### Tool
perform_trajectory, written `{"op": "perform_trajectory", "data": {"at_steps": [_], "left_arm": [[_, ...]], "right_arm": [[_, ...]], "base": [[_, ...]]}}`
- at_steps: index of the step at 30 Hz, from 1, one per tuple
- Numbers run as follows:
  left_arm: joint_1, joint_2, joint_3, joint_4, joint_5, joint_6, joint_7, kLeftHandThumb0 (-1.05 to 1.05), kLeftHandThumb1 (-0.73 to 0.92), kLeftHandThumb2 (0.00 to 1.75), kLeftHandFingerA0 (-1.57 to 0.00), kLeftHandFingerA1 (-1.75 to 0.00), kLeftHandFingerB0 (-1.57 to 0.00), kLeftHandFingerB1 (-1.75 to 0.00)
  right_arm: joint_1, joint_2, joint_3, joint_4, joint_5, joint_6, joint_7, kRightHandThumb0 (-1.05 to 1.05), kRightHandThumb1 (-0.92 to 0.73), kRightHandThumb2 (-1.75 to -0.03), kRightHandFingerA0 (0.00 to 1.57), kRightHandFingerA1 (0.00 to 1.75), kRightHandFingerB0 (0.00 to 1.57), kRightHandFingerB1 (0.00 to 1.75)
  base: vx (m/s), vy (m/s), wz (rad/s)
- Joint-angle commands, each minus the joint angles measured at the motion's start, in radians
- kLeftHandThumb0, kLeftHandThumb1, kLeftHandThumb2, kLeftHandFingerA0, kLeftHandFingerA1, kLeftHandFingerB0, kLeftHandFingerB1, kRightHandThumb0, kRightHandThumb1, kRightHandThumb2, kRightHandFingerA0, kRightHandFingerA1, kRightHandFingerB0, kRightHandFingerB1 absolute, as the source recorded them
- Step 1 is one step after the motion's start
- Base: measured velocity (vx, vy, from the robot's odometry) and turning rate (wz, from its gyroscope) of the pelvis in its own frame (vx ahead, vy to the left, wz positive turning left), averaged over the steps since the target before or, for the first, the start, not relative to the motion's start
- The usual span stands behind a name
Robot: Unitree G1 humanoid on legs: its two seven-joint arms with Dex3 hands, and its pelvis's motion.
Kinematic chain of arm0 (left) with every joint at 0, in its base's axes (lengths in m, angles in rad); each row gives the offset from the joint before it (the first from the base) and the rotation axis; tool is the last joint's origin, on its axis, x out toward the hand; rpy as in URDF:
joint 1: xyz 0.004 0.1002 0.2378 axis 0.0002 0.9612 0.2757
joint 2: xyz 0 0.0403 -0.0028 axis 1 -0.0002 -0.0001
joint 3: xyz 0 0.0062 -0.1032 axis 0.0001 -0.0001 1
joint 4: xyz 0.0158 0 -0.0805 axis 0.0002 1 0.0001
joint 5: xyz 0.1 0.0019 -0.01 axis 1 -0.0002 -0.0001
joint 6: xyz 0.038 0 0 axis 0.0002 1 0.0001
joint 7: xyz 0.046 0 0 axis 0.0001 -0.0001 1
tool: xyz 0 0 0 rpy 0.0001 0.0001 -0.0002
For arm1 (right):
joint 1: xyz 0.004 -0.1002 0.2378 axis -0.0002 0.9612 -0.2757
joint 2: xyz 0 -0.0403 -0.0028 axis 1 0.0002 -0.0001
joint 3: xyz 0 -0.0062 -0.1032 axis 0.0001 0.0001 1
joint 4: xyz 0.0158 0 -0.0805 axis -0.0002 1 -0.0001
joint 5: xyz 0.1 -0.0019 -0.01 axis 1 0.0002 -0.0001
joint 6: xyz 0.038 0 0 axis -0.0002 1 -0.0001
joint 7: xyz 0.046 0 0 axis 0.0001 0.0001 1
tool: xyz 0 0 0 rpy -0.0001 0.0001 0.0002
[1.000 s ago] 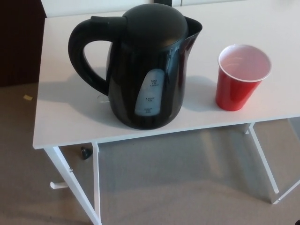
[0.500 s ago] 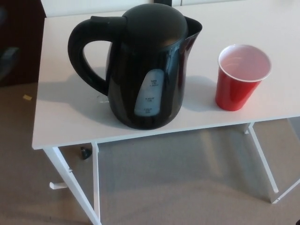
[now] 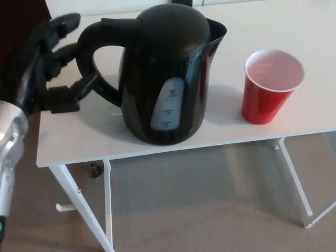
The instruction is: The robot walk towards a table in front and uses its left hand to pick up the pot from the base and pour water to the cup on the right hand side
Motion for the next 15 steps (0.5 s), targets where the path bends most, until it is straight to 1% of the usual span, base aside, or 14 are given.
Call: {"op": "perform_trajectory", "data": {"at_steps": [1, 7, 8, 15], "left_arm": [[0.0, -0.018, -0.018, 0.026, 0.07, 0.008, 0.037, -0.22, 0.4, 0.91, -0.08, -0.51, -0.08, -0.5], [0.002, -0.036, -0.019, 0.038, 0.084, 0.005, 0.037, -0.22, 0.4, 0.91, -0.08, -0.51, -0.07, -0.5], [-0.009, -0.045, -0.019, 0.049, 0.084, 0.008, 0.044, -0.22, 0.42, 0.93, -0.08, -0.51, -0.08, -0.5], [-0.031, -0.056, -0.013, 0.073, 0.103, 0.014, 0.055, -0.22, 0.41, 0.92, -0.09, -0.51, -0.09, -0.5]], "right_arm": [[0.01, -0.02, 0.001, -0.002, -0.003, -0.01, 0.011, -0.2, -0.48, -0.54, 0.68, 0.5, 0.53, 0.43], [0.008, -0.018, -0.001, -0.003, 0.003, -0.006, 0.018, -0.19, -0.49, -0.54, 0.66, 0.5, 0.52, 0.43], [0.007, -0.019, 0.003, -0.01, -0.002, -0.009, 0.011, -0.2, -0.48, -0.54, 0.64, 0.49, 0.52, 0.43], [0.004, -0.016, 0.008, -0.017, -0.007, -0.009, -0.005, -0.2, -0.48, -0.54, 0.68, 0.49, 0.55, 0.43]], "base": [[0.0, 0.0, 0.0], [0.0, 0.0, 0.0], [0.0, 0.0, 0.0], [0.0, 0.0, 0.0]]}}
